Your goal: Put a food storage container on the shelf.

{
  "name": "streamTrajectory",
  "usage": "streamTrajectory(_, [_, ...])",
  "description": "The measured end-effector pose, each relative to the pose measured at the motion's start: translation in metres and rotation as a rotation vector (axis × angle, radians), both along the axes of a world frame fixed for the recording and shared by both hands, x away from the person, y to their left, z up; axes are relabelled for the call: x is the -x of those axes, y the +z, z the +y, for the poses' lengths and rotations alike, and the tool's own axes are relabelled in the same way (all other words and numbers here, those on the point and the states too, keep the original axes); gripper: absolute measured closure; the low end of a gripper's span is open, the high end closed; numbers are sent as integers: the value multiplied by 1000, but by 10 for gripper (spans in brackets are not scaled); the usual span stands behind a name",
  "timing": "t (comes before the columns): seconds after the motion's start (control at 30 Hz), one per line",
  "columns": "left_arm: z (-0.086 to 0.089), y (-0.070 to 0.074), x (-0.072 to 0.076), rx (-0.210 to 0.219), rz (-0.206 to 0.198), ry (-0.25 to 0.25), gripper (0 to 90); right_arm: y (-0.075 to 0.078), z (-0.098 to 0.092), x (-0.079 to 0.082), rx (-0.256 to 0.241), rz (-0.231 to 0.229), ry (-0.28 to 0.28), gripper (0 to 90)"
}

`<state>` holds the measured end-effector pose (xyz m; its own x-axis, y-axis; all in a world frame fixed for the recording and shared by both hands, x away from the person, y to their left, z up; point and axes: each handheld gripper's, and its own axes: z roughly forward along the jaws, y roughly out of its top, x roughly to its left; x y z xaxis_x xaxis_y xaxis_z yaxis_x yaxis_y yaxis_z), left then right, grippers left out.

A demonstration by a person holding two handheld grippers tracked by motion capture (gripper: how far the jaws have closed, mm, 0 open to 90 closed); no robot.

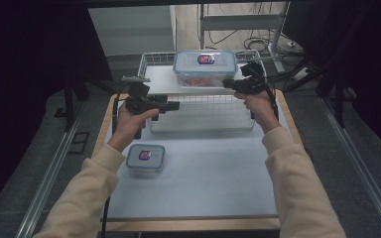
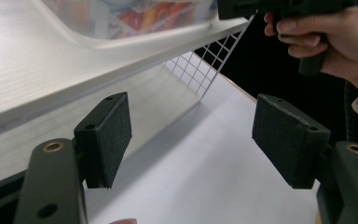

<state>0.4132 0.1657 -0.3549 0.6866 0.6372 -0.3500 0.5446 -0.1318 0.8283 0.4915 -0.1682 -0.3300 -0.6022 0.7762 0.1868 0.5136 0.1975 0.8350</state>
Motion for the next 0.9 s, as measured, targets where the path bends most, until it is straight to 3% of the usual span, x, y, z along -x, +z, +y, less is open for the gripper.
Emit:
streamTrajectory(0.27, [0, 0, 2, -2, 0, -3, 282, -1, -4, -5, -12, 7, -26, 893])
streamTrajectory(0.43, [2, -2, 6, -9, -2, -8, 280, -3, -10, -2, -35, 6, -11, 891])
streamTrajectory(0.6, [3, -6, 9, -7, 1, -8, 280, -4, -20, 13, -48, -3, 16, 890])
streamTrajectory(0.9, [-10, -33, 34, -26, -9, -39, 279, -23, -49, 66, -68, 6, 82, 881])
